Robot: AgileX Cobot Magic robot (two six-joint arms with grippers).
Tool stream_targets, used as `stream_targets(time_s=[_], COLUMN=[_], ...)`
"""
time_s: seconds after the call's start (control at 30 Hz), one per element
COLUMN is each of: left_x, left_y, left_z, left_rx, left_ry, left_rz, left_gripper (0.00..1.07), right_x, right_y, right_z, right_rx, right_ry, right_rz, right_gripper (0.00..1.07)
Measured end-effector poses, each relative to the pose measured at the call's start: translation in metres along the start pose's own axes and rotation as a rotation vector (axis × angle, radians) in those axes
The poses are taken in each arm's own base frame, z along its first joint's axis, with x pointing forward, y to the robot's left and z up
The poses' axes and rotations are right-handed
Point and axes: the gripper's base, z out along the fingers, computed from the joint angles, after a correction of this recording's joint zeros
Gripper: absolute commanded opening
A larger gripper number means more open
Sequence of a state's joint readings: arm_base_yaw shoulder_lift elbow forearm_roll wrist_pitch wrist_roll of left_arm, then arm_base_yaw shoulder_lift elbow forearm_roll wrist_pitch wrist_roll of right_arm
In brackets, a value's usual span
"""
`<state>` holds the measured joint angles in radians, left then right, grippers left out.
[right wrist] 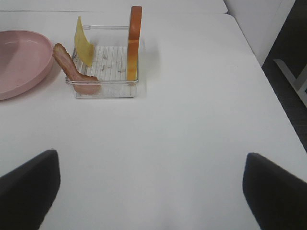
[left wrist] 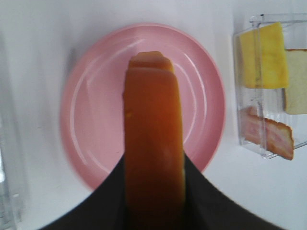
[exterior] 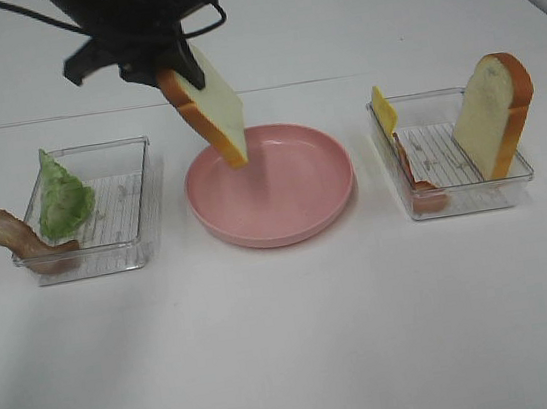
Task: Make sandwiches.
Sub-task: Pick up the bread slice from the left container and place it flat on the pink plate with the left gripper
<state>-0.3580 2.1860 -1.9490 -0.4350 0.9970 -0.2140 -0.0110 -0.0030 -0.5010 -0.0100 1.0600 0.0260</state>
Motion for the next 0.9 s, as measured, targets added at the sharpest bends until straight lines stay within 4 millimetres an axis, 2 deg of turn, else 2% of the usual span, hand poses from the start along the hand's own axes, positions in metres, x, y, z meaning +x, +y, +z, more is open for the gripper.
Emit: stream_targets(time_s=[0.07,0.1,0.13,0.2,0.23,0.3,0.5,0.73,0.9], left_x=[0.000,0.001,0.001,0.004,0.004,0.007,0.009,0.011,0.016], left_y=[0.001,0.004,0.004,0.004,0.004,-0.001,-0.006,0.003,0.002], left_z=[0.008,0.025,0.025,0.044,0.044,0.057,0.070,0.094,0.104], left_rx=[0.018,0.044,0.044,0.052,0.052,0.071,0.093,0.102,0.114], left_ry=[0.009,0.023,0.023,0.030,0.030,0.019,-0.008,0.005,0.024], left_rz=[-0.008,-0.028,-0.028,-0.029,-0.029,-0.029,-0.033,-0.081,-0.100], left_gripper=[0.07,0.07,0.07,0.07,0.07,0.07,0.07,0.08,0.08], right_x=[0.000,0.000,0.000,0.000,0.000,0.000,0.000,0.000,0.000], right_y=[0.000,0.000,0.000,0.000,0.000,0.000,0.000,0.000,0.000], right_z=[0.000,0.000,0.000,0.000,0.000,0.000,0.000,0.000,0.000], right_rx=[0.000,0.000,0.000,0.000,0.000,0.000,0.000,0.000,0.000], right_ry=[0.000,0.000,0.000,0.000,0.000,0.000,0.000,0.000,0.000], right_rz=[0.000,0.000,0.000,0.000,0.000,0.000,0.000,0.000,0.000], right_gripper=[0.97,0.97,0.97,0.97,0.97,0.97,0.97,0.97,0.97])
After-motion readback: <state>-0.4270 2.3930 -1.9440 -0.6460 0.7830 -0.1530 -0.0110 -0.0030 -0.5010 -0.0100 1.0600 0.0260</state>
